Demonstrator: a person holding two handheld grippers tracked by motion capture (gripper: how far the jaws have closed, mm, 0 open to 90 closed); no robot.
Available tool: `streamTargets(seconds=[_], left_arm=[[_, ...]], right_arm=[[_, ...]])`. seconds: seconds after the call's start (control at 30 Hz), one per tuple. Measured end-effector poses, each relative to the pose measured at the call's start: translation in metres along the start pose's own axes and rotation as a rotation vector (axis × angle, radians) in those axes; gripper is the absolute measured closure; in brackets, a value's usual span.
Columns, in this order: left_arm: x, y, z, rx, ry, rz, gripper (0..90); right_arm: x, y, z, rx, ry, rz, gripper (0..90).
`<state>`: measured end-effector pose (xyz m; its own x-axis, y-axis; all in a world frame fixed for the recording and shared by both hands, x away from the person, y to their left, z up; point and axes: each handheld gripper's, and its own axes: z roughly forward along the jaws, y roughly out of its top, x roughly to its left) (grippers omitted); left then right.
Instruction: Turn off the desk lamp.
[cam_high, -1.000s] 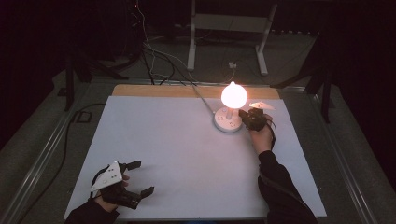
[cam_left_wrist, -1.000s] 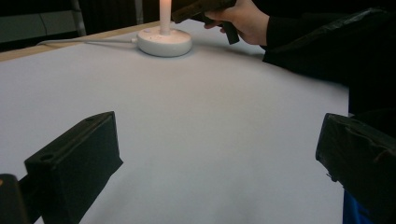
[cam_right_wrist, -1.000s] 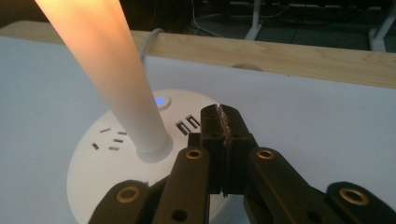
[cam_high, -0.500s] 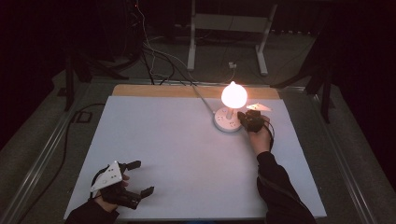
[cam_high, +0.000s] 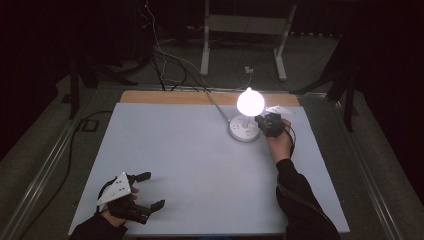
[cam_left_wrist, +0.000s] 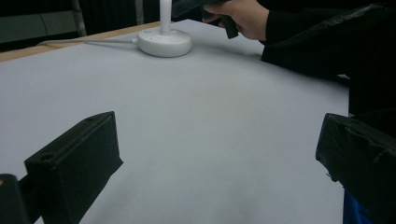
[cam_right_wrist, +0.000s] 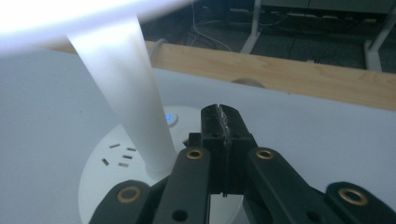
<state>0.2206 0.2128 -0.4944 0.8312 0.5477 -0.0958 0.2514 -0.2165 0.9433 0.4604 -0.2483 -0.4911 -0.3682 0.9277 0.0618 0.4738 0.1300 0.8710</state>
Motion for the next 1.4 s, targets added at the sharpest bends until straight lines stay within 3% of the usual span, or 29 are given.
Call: streamTargets(seconds=[0.27, 0.57, 0.87, 1.4], left_arm=[[0.000, 0.000, 0.000, 0.004, 0.001, 0.004, 0.4], [0.000, 0.000, 0.000, -0.003, 0.000, 0.000, 0.4], [0.000, 0.000, 0.000, 0.003, 0.002, 0.001, 0.4], [0.000, 0.000, 0.000, 0.002, 0.001, 0.002, 0.4]], right_arm=[[0.001, 0.006, -0.004, -0.018, 0.006, 0.001, 88.9], [0.002, -0.004, 0.003, 0.007, -0.007, -0.009, 89.0], [-0.002, -0.016, 0.009, 0.036, -0.013, 0.015, 89.1], [-0.004, -0.022, 0.012, 0.045, -0.015, 0.018, 89.1]])
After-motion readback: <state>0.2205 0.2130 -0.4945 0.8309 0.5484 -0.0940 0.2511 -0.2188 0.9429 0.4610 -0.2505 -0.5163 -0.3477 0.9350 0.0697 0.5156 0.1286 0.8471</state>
